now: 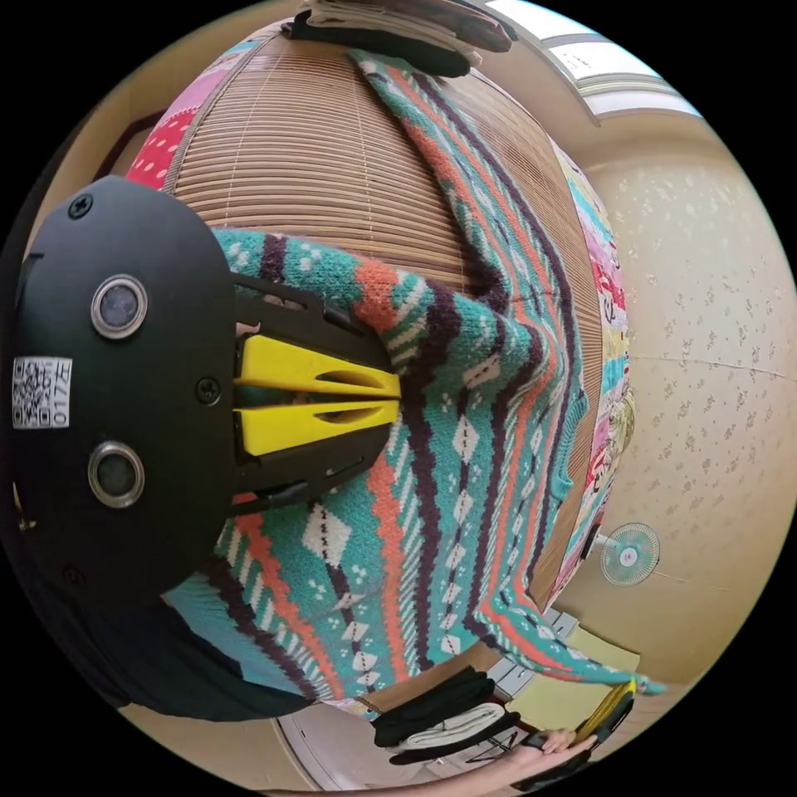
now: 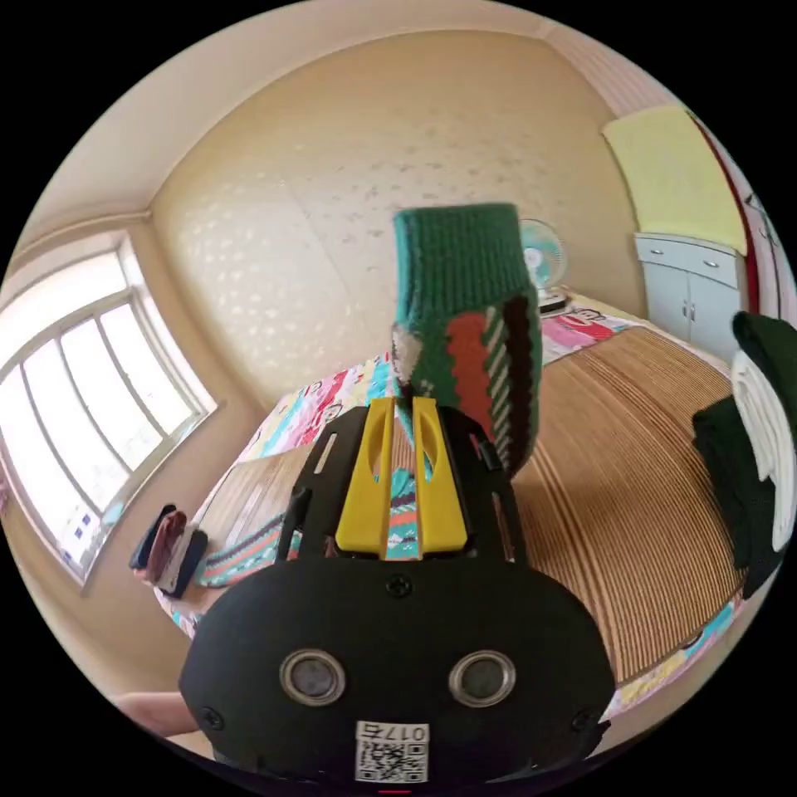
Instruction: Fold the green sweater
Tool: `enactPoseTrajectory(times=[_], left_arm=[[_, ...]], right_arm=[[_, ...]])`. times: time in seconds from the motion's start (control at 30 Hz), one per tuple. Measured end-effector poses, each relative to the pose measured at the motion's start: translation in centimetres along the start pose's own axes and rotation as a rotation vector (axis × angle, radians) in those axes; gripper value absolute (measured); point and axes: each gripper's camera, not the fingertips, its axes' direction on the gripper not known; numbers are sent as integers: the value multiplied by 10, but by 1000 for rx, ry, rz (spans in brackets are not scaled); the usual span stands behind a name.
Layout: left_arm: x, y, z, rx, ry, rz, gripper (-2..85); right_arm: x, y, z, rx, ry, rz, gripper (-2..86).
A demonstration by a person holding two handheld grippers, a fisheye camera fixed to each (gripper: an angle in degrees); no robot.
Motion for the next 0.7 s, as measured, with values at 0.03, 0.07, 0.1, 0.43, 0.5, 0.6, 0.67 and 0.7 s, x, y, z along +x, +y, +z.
enactPoseTrajectory(times=[0.03, 0.07, 0.1, 0.43, 0.5, 0.6, 0.67, 0.7], left_arm=[[-3, 0, 1, 0, 17, -7, -10], [-5, 0, 2, 0, 26, -11, -10], [-9, 1, 3, 0, 46, -20, -10], [-16, 4, 12, 8, 101, -45, -10], [-14, 5, 13, 9, 98, -44, -10], [-13, 5, 14, 9, 101, -45, -10], [-11, 6, 15, 9, 100, -45, -10], [-10, 6, 16, 9, 99, -45, -10]], right_arm=[[-33, 27, 40, -75, -79, -68, 24], [-58, 63, 85, -183, -196, -112, 25], [-69, 84, 109, -254, -254, -131, 26], [-114, 257, 207, -620, -147, -214, 62], [-118, 253, 194, -563, -46, -308, 63], [-108, 245, 176, -472, 120, -344, 61], [-92, 246, 169, -417, 300, -309, 51], [-87, 249, 170, -418, 353, -300, 44]])
